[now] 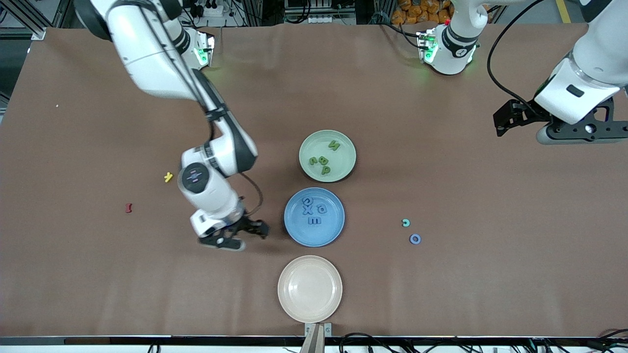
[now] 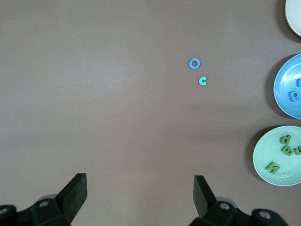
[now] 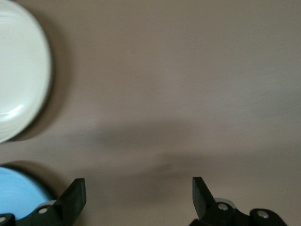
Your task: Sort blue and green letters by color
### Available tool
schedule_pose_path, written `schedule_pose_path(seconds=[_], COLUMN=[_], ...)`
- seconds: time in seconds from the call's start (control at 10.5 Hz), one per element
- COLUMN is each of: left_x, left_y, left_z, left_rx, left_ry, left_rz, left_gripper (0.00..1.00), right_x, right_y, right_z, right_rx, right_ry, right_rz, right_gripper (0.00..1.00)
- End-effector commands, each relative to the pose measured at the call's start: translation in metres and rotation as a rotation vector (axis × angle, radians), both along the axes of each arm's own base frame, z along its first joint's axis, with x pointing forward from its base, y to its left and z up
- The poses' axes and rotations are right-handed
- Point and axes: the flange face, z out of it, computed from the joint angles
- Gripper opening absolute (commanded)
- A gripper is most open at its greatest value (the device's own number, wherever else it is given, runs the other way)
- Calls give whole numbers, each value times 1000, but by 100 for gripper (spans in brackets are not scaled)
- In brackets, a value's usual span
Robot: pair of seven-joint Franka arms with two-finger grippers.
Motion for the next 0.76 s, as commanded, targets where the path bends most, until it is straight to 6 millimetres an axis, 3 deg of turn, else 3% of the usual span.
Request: schedule_pose_path(seconds=[0.0,0.29,0.38,0.67], left_x=[-4,0,2,0], left_y=[-2,19,50,62], left_z=[6,8,9,13], left_rx=[15,-68,-88,-99], left_ry=[-9,-1,4,7], left_rz=[3,38,70,60], left_gripper=[100,100,100,100], right_x=[15,16,12,-19], right_y=[-99,-193,-217,-289], right_z=[55,97,107,142], right_rx=[-52,-75,-81,-241], right_ry=[79,92,90,84], right_rz=[95,98,94,105], right_gripper=[100,100,100,100])
